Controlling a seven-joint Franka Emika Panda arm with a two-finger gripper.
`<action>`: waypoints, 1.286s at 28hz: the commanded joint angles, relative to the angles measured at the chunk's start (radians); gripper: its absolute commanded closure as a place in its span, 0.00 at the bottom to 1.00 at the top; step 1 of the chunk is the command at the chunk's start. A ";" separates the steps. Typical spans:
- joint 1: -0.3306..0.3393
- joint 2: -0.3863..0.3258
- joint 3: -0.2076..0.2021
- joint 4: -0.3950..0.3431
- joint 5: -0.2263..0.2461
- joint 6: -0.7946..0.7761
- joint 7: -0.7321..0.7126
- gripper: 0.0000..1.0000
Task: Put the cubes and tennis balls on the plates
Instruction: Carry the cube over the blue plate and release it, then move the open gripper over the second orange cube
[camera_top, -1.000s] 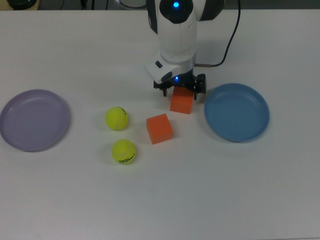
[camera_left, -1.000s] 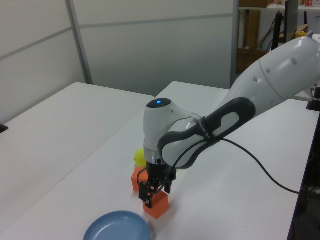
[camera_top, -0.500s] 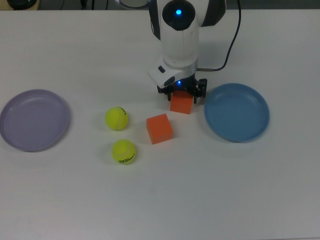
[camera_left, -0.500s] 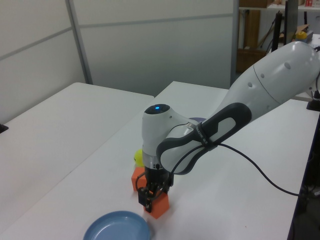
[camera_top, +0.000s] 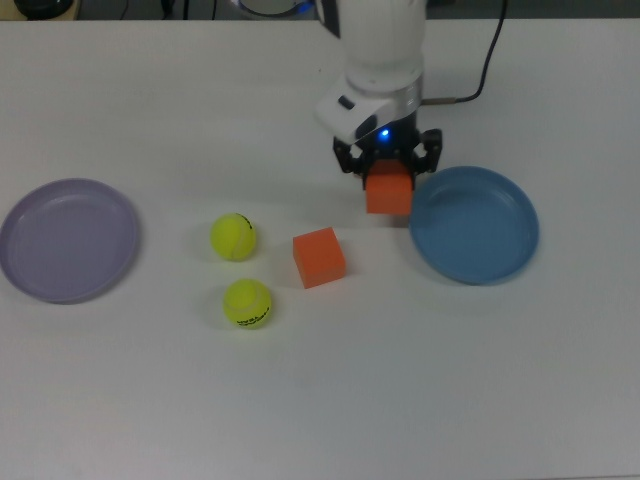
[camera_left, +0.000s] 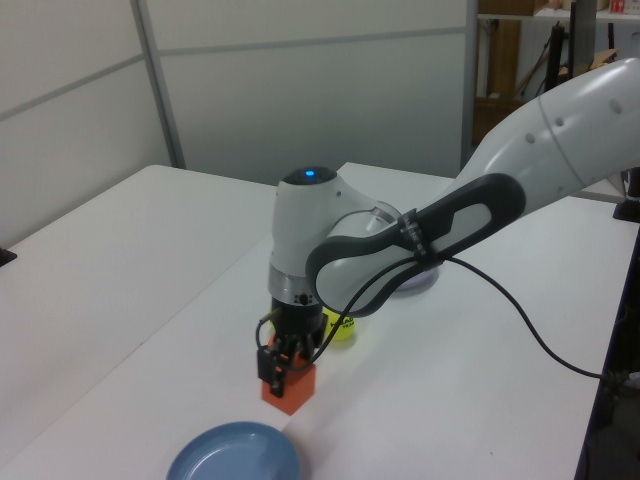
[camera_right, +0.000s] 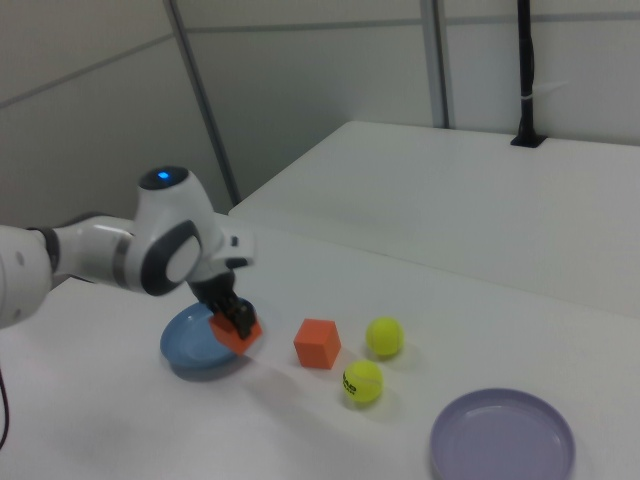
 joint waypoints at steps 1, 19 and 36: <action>0.030 0.009 0.052 0.038 -0.023 -0.018 -0.006 1.00; 0.115 0.235 0.061 0.195 -0.185 0.058 0.104 1.00; 0.122 0.226 0.060 0.195 -0.185 0.049 0.149 0.00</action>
